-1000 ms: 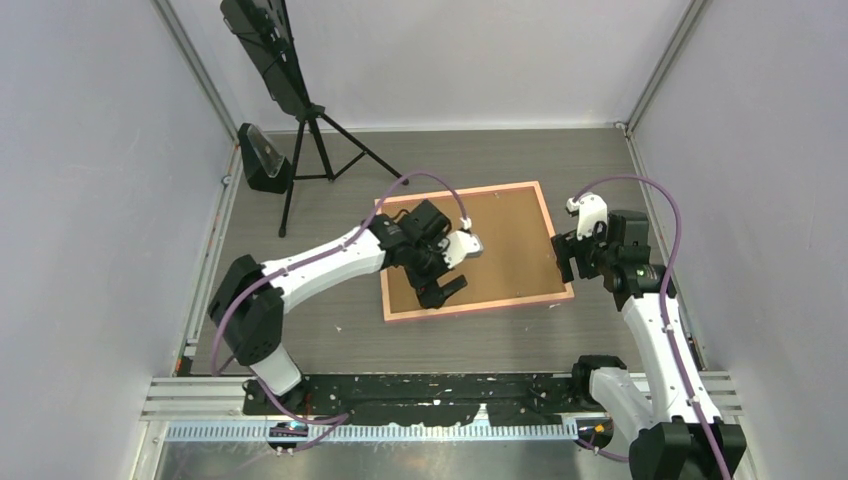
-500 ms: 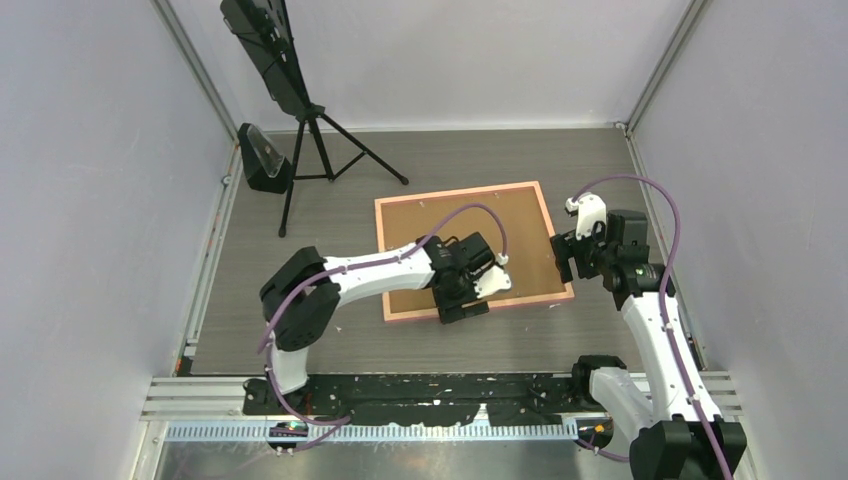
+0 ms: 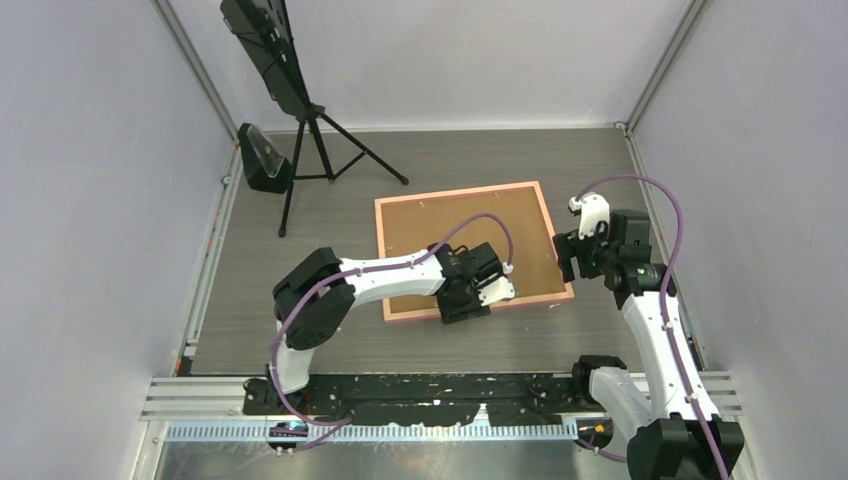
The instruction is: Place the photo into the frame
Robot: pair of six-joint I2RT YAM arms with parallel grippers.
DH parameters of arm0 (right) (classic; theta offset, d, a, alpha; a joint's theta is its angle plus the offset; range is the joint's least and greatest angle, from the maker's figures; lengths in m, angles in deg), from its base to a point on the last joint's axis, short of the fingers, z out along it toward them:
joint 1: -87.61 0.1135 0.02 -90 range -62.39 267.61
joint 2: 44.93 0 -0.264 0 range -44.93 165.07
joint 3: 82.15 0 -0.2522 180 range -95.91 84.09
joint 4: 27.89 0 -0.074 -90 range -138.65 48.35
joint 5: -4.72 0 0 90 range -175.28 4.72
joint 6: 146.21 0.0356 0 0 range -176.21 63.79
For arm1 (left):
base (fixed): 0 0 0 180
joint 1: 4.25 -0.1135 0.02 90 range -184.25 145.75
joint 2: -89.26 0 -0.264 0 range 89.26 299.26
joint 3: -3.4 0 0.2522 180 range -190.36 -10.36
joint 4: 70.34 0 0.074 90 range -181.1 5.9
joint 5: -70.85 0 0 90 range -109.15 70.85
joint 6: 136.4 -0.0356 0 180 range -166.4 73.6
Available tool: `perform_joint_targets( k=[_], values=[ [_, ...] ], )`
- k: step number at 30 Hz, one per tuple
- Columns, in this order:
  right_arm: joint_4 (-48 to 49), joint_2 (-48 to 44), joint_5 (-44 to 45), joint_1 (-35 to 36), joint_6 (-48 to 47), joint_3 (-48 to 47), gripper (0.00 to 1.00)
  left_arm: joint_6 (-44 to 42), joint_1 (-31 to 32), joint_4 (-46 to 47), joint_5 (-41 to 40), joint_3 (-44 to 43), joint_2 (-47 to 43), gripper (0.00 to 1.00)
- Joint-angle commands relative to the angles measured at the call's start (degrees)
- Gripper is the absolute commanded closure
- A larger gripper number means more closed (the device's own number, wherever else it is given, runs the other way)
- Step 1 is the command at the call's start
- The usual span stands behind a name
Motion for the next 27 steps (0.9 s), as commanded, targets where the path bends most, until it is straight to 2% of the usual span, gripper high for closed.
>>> perform_joint_targets(
  k=[1, 10, 17, 27],
  values=[
    [1.41, -1.31, -0.77, -0.80, 0.83, -1.04, 0.14, 1.34, 0.53, 0.38, -0.81, -0.96, 0.68, 0.52],
    [1.25, -1.63, -1.80, -1.97, 0.60, -1.17, 0.14, 2.70, 0.60, 1.26, -0.90, 0.31, 1.31, 0.56],
    [1.08, -1.72, -2.15, -2.44, 0.51, -1.18, 0.14, 4.56, 0.83, 1.27, -0.90, 1.45, 1.21, 0.65],
    [0.99, -1.70, -2.44, -2.75, 0.27, -1.19, 0.14, 5.26, 2.18, 1.42, -3.48, 2.51, 0.49, 0.69]
  ],
)
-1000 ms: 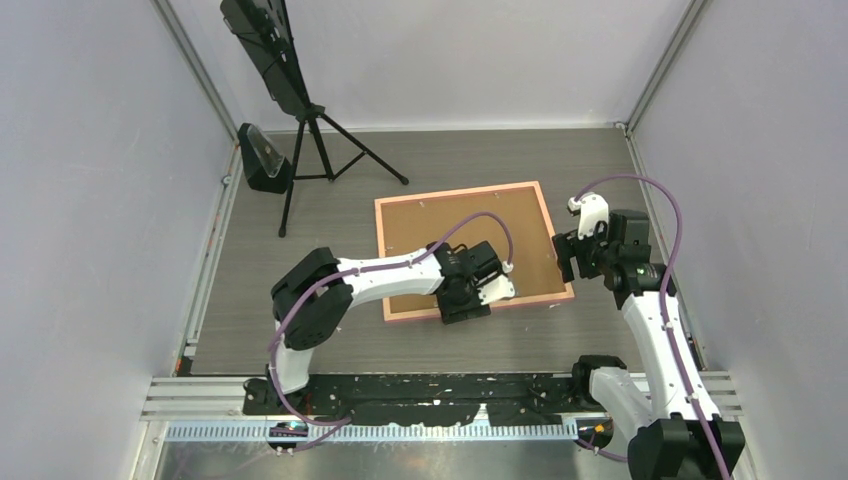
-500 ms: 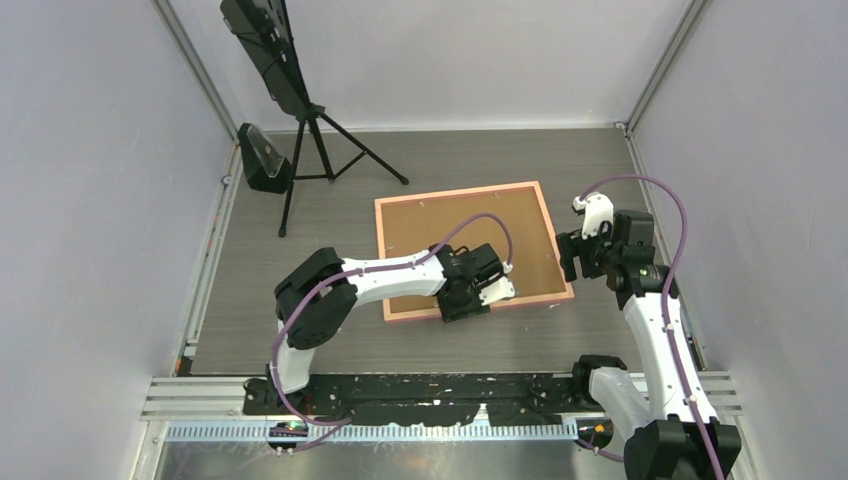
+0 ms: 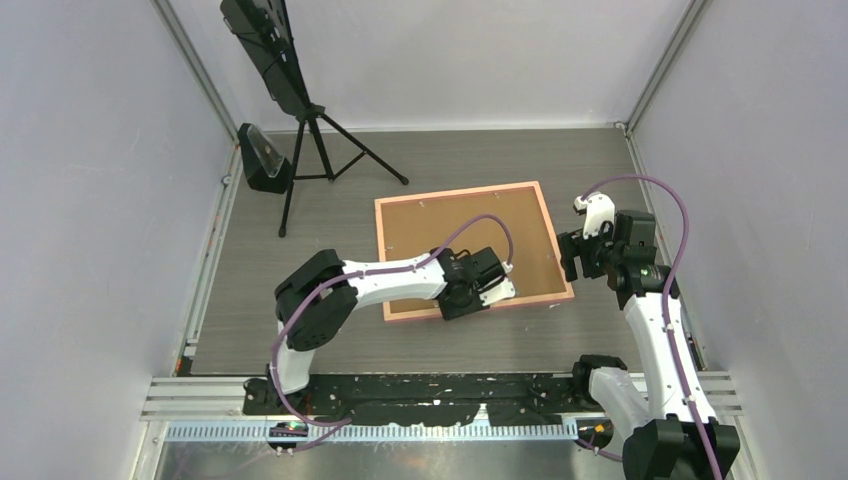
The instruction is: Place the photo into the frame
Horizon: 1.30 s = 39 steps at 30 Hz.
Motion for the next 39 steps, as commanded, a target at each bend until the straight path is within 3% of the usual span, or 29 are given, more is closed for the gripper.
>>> perform_joint_targets(
  k=[1, 7, 11, 20, 27, 39],
  values=[
    [0.99, -1.17, -0.86, -0.37, 0.27, -1.24, 0.14, 1.32, 1.35, -0.43, 0.27, 1.73, 0.04, 0.69],
    [0.92, -0.94, -1.16, -0.47, 0.19, -1.22, 0.14, 1.40, 1.66, -0.41, -0.18, 1.58, 1.13, 0.76],
    [0.65, -0.62, -2.13, -0.46, -0.74, -1.30, 0.14, 1.60, 1.68, -0.40, 0.01, 1.40, 1.24, 1.00],
    [0.38, -3.70, -11.68, -1.65, -8.00, -0.38, 0.15, 1.38, 0.45, -3.03, 7.24, -0.63, 0.72, 1.00],
    [-5.19, -3.97, -22.28, -2.30, -23.82, 1.77, 0.15, -2.02, -1.04, -9.22, 11.44, -5.57, -0.45, 1.00],
    [-10.81, -5.05, -25.91, -0.65, -41.14, 6.60, 0.16, -2.17, -3.90, -18.08, 15.08, -16.52, 2.90, 1.00]
  ],
)
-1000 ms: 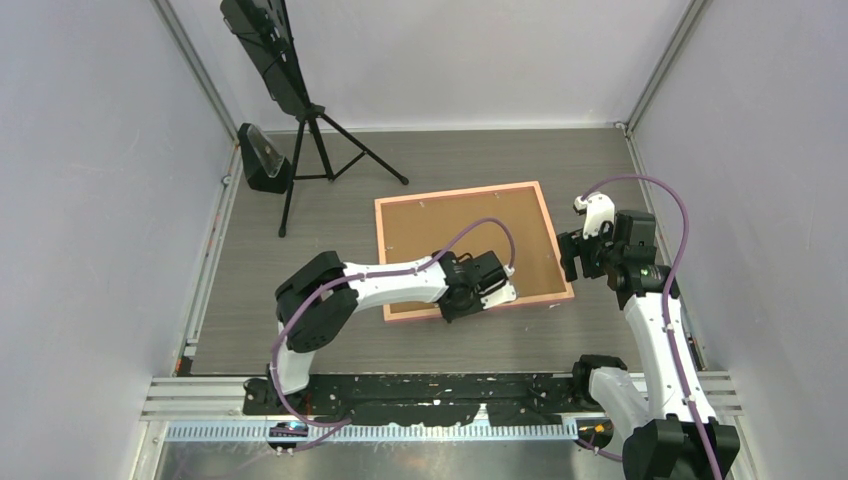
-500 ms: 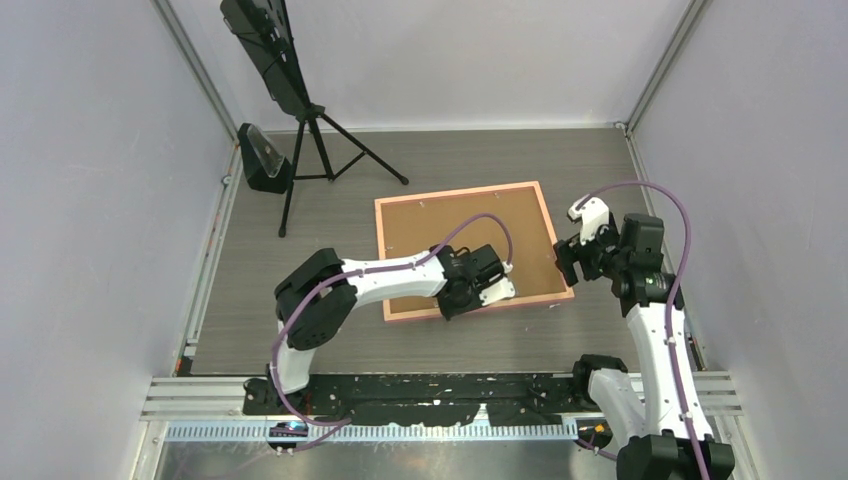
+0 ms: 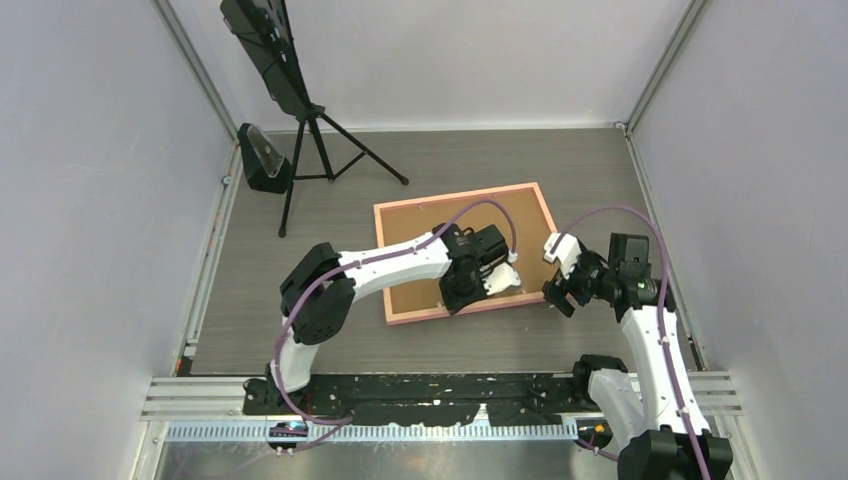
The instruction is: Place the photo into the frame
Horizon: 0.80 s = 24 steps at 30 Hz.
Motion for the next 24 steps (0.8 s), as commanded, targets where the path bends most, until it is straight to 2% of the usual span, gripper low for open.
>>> perform_joint_targets(
  k=[1, 6, 14, 24],
  values=[
    [-1.25, -1.46, -1.80, 1.05, -9.00, 2.27, 0.16, -0.02, -1.13, -5.13, 4.79, -6.59, 1.60, 1.00],
    [1.08, -3.76, 0.10, 2.89, -12.15, 5.04, 0.16, 0.07, -1.52, -7.96, 5.92, -11.76, 3.49, 1.00],
    [10.12, -9.77, 11.17, 12.98, -12.47, 11.73, 0.19, -0.27, -1.63, -11.09, 8.10, -15.51, 3.72, 1.00],
    [20.95, -10.55, 18.37, 14.85, -15.24, 16.23, 0.21, -1.47, -1.65, -12.71, 9.32, -15.83, 1.48, 1.00]
  ],
)
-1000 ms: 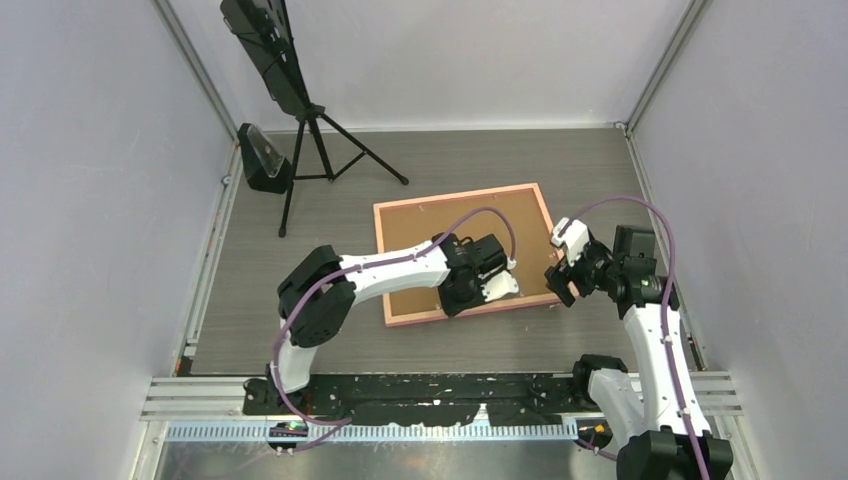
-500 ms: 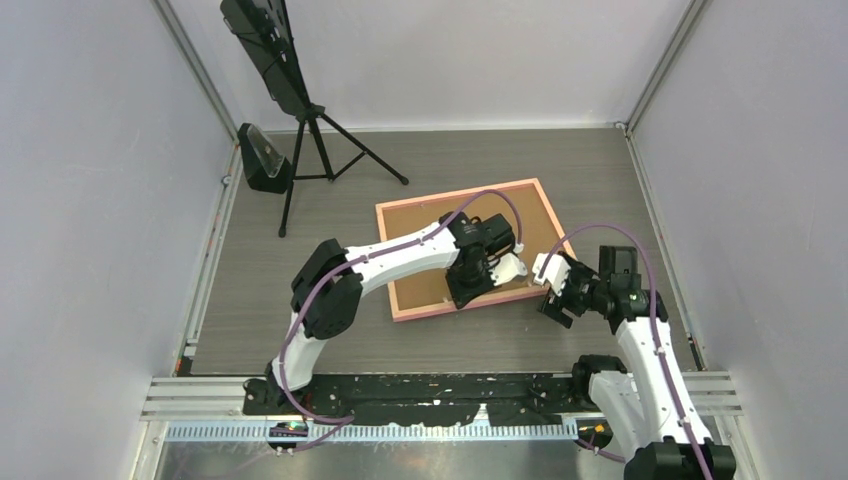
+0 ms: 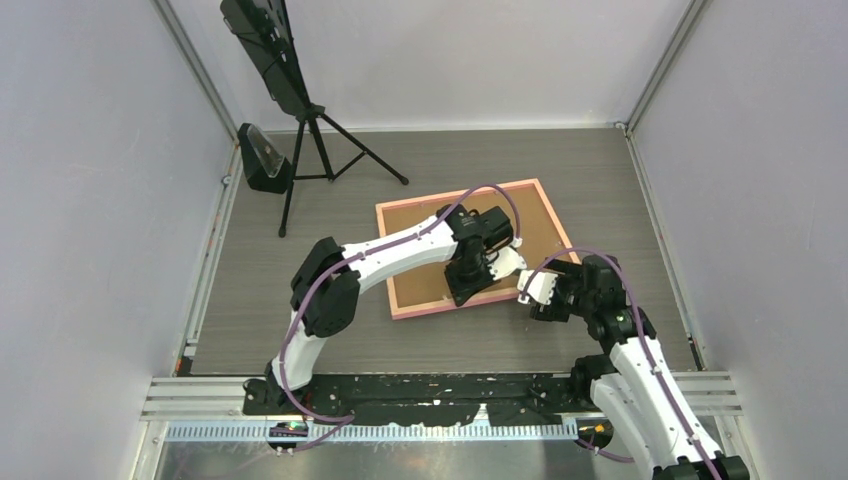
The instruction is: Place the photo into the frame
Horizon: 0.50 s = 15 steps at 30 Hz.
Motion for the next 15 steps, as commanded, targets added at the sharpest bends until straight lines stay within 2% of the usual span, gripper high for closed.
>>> perform_joint_targets(
  k=[1, 9, 15],
  values=[
    [8.11, -0.38, 4.58, 0.98, -2.72, 2.09, 0.21, -1.71, 0.19, -2.92, 4.45, -2.98, -3.63, 1.00],
    [16.08, -0.66, 9.12, 4.43, -4.53, 8.93, 0.23, -1.77, 0.18, -4.12, 6.72, -4.22, -3.00, 1.00],
    [25.16, -0.98, 10.76, 4.97, -4.49, 13.36, 0.29, -1.72, 0.21, -5.09, 8.54, -4.17, -2.90, 1.00]
  ],
)
